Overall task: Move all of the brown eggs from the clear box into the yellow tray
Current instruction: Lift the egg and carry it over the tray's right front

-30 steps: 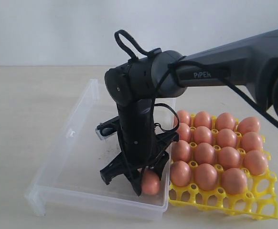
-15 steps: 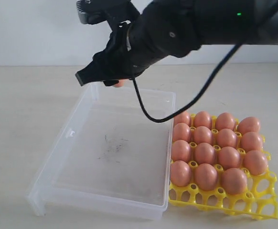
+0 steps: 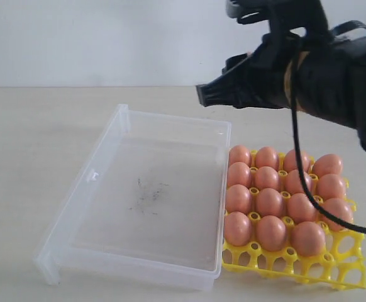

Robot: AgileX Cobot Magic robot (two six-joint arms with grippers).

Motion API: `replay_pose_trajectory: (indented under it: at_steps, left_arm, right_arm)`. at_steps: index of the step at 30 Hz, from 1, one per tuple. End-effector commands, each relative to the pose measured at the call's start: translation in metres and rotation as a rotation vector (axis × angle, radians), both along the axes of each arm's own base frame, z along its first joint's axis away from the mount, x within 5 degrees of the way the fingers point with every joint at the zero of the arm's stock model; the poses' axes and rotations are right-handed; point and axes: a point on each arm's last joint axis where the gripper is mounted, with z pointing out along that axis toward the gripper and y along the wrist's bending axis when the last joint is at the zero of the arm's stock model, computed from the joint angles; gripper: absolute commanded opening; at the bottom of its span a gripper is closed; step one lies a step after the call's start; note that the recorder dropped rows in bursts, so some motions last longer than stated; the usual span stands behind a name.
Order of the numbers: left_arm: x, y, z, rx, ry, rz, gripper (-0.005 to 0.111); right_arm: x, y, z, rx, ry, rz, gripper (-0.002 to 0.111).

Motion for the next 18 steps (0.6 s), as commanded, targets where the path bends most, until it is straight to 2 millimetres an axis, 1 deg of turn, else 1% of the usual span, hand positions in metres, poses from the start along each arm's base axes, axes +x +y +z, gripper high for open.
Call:
replay_pose_trajectory:
  at_steps: [1,2,4,5,7,8,9,10,11,13,16,18]
  left_arm:
    - [0.000,0.000,-0.001,-0.010,0.002,-0.008,0.004]
    - [0.000,0.000,-0.001,-0.010,0.004,-0.008,0.004]
    - [0.000,0.000,-0.001,-0.010,0.004,-0.008,0.004]
    - [0.000,0.000,-0.001,-0.010,0.004,-0.008,0.004]
    - [0.000,0.000,-0.001,-0.010,0.004,-0.008,0.004]
    - [0.000,0.000,-0.001,-0.010,0.004,-0.008,0.004]
    - [0.000,0.000,-0.001,-0.010,0.004,-0.008,0.004]
    - [0.000,0.000,-0.001,-0.010,0.004,-0.008,0.004]
    - [0.000,0.000,-0.001,-0.010,0.002,-0.008,0.004]
    - [0.000,0.000,-0.001,-0.010,0.002,-0.008,0.004]
    - [0.000,0.000,-0.001,-0.010,0.002,-0.008,0.004]
    - [0.000,0.000,0.000,-0.011,0.000,-0.009,0.004]
  right_arm:
    - [-0.021,-0.033,0.000,0.016,-0.082,-0.098,0.000]
    - [-0.029,-0.043,-0.008,0.044,-0.088,-0.125,0.000]
    - [-0.037,-0.051,-0.018,0.066,-0.083,-0.132,0.000]
    - [-0.042,-0.056,-0.026,0.089,-0.060,-0.150,0.000]
    - [-0.048,-0.064,-0.039,0.078,-0.035,-0.176,0.000]
    - [-0.051,-0.068,-0.049,0.066,-0.016,-0.194,0.000]
    - [-0.058,-0.078,-0.066,0.060,0.022,-0.233,0.000]
    - [-0.062,-0.082,-0.074,0.032,0.037,-0.239,0.000]
    - [-0.069,-0.089,-0.087,-0.005,0.063,-0.243,0.000]
    - [-0.077,-0.096,-0.102,-0.048,0.105,-0.237,0.000]
    - [-0.084,-0.090,-0.112,-0.027,0.198,-0.144,0.000]
    - [-0.089,-0.075,-0.115,0.032,0.296,-0.014,0.000]
